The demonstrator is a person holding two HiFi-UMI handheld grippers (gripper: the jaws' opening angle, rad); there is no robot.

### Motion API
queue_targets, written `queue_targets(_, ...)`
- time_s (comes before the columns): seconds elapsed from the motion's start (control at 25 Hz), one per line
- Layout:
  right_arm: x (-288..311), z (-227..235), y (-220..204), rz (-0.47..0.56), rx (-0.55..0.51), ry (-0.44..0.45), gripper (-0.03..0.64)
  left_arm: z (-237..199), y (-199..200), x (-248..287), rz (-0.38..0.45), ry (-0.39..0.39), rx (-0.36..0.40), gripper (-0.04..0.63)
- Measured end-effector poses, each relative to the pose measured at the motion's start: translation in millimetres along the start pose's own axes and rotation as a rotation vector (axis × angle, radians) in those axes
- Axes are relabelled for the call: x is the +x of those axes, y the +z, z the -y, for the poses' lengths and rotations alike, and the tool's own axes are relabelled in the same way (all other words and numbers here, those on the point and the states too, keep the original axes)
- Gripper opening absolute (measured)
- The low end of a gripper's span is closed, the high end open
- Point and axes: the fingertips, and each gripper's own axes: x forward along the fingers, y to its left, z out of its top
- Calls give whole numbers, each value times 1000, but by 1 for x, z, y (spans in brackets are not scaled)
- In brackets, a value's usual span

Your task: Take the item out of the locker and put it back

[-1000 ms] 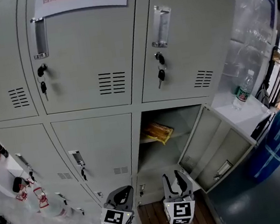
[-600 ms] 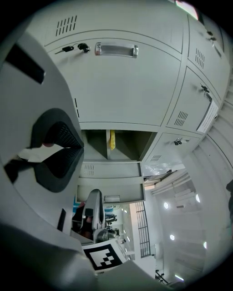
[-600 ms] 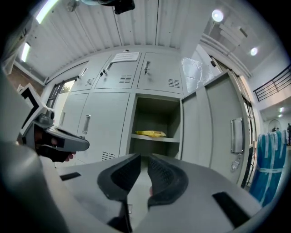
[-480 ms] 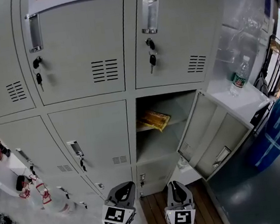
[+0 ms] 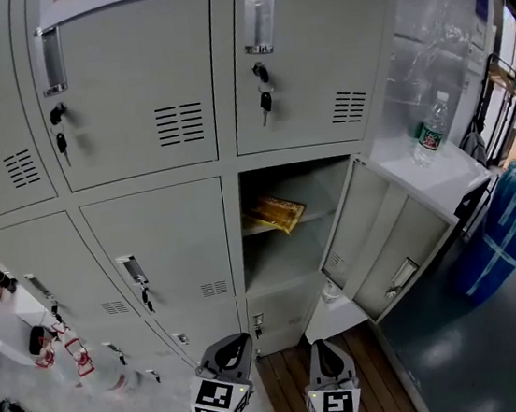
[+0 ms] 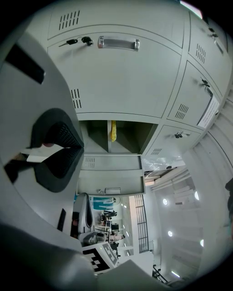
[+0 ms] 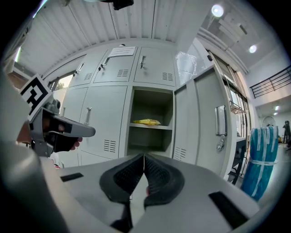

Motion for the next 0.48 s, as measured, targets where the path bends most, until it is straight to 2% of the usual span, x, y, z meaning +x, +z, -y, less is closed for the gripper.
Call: queue_targets(0.48, -3, -4, 2, -7, 0, 2, 17, 4, -3, -4, -8, -6, 5, 22)
